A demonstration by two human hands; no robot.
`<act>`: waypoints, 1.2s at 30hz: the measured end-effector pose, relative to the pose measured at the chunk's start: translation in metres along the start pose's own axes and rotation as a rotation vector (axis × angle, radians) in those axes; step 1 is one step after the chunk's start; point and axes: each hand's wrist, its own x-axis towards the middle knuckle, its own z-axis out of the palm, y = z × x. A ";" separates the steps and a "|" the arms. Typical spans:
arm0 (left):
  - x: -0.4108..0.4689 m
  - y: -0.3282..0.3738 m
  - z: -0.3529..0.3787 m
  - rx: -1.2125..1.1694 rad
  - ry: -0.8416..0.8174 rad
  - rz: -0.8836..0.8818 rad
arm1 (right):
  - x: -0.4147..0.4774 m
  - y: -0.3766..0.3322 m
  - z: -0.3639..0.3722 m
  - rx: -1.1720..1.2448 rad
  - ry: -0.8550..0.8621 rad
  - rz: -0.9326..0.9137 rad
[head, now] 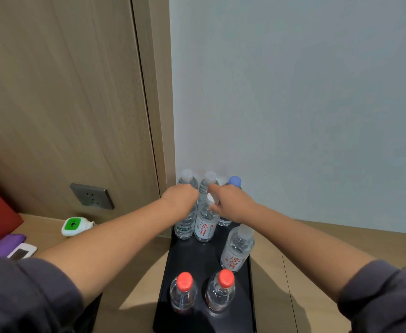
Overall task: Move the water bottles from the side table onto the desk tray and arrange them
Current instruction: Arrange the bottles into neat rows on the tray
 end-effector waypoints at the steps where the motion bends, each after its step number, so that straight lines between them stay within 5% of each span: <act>1: -0.002 0.000 0.004 -0.031 0.018 -0.008 | -0.002 0.001 0.001 0.005 -0.010 0.023; 6: -0.006 0.000 0.016 -0.103 0.105 -0.038 | -0.022 0.016 -0.005 0.046 -0.061 0.149; 13: -0.007 0.004 0.017 -0.116 0.128 -0.070 | -0.057 0.027 -0.010 -0.105 -0.385 0.205; 36: -0.011 0.010 0.021 -0.112 0.120 -0.130 | -0.016 0.022 -0.019 -0.219 -0.161 0.149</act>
